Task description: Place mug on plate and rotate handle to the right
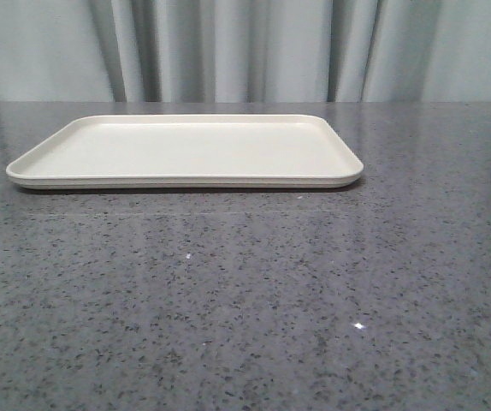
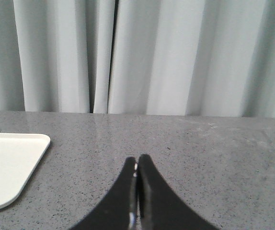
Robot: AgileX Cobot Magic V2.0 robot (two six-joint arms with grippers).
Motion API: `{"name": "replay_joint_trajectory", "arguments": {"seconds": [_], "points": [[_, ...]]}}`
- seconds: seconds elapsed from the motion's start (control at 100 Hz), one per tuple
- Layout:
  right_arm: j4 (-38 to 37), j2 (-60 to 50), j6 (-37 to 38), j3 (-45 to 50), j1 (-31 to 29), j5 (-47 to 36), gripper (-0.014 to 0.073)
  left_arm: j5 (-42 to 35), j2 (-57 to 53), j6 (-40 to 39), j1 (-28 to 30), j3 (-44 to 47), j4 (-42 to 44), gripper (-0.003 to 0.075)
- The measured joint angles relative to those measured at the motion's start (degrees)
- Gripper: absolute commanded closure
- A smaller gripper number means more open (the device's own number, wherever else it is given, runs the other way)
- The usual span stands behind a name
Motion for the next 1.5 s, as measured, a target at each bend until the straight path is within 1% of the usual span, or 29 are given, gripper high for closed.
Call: {"name": "replay_joint_trajectory", "arguments": {"seconds": [0.17, 0.24, 0.31, 0.43, 0.68, 0.75, 0.8, 0.81, 0.87, 0.9, 0.93, 0.99, 1.06, 1.11, 1.12, 1.14, 1.17, 1.19, 1.24, 1.27, 1.4, 1.5], "points": [[0.00, 9.39, 0.00, -11.42, 0.00, 9.33, 0.0659, 18.56, 12.24, 0.11, 0.00, -15.88, -0.14, 0.0740], [0.00, 13.04, 0.00, -15.35, 0.00, 12.28, 0.0659, 24.72, 17.07, 0.31, 0.00, -21.26, -0.14, 0.0740], [0.00, 15.90, 0.00, -17.96, 0.00, 13.23, 0.0659, 28.69, 20.84, 0.45, 0.00, -25.28, -0.14, 0.0740], [0.13, 18.55, 0.00, -19.07, 0.00, 11.97, 0.0659, 30.58, 24.30, 0.45, 0.00, -28.39, -0.14, 0.0740], [0.16, 19.61, 0.00, -19.07, 0.00, 11.98, 0.0651, 30.93, 25.33, 0.80, 0.00, -28.73, -0.14, 0.0740], [0.16, 19.61, 0.00, -19.07, 0.00, 12.33, 0.0595, 30.93, 25.33, 1.50, 0.00, -28.73, -0.14, 0.0738], [0.16, 19.61, 0.00, -19.07, 0.00, 12.44, 0.0520, 30.93, 25.33, 2.07, 0.00, -28.73, -0.14, 0.0725], [0.16, 19.61, 0.00, -19.07, 0.00, 12.44, 0.0494, 30.93, 25.33, 2.20, 0.00, -28.73, -0.14, 0.0722], [0.16, 19.61, 0.00, -19.07, 0.00, 12.58, 0.0372, 31.21, 25.33, 2.56, 0.00, -28.73, -0.14, 0.0675], [0.16, 19.61, 0.00, -19.07, 0.00, 12.58, 0.0286, 31.43, 25.33, 2.67, 0.00, -28.73, -0.14, 0.0644], [0.16, 19.61, 0.00, -19.07, 0.00, 12.58, 0.0218, 31.54, 25.33, 2.83, 0.00, -28.73, -0.14, 0.0608], [0.16, 19.61, 0.00, -19.07, 0.00, 12.60, 0.0085, 31.80, 25.33, 2.91, 0.00, -28.73, -0.14, 0.0510], [0.16, 19.61, 0.00, -19.07, 0.00, 12.70, -0.0001, 32.07, 25.33, 2.97, 0.00, -28.73, -0.14, 0.0373], [0.16, 19.61, 0.00, -19.07, 0.00, 12.70, -0.0022, 32.18, 25.33, 2.97, 0.00, -28.73, -0.14, 0.0265], [0.16, 19.61, 0.00, -19.07, 0.00, 12.70, -0.0024, 32.29, 25.33, 2.97, 0.00, -28.73, -0.14, 0.0232], [0.16, 19.61, 0.00, -19.07, 0.00, 12.70, -0.0024, 32.28, 25.33, 2.97, 0.00, -28.73, -0.14, 0.0202], [0.16, 19.61, 0.00, -19.07, 0.00, 12.70, -0.0024, 32.31, 25.33, 2.97, 0.00, -28.73, -0.14, 0.0132], [0.16, 19.61, 0.00, -19.07, 0.00, 12.70, -0.0024, 32.41, 25.33, 2.97, 0.00, -28.73, -0.14, 0.0098], [0.16, 19.61, 0.00, -19.07, 0.00, 12.70, -0.0024, 32.40, 25.33, 2.97, 0.00, -28.73, -0.14, 0.0042], [0.16, 19.61, 0.00, -19.07, 0.00, 12.70, -0.0024, 32.40, 25.33, 2.97, 0.00, -28.73, -0.14, 0.0029], [0.16, 19.61, 0.00, -19.07, 0.00, 12.70, -0.0024, 32.40, 25.33, 2.97, 0.00, -28.73, -0.14, 0.0030], [0.26, 19.61, 0.00, -19.07, 0.00, 12.70, -0.0024, 32.30, 25.92, 1.65, 0.00, -28.84, 2.23, 0.0030]]}}
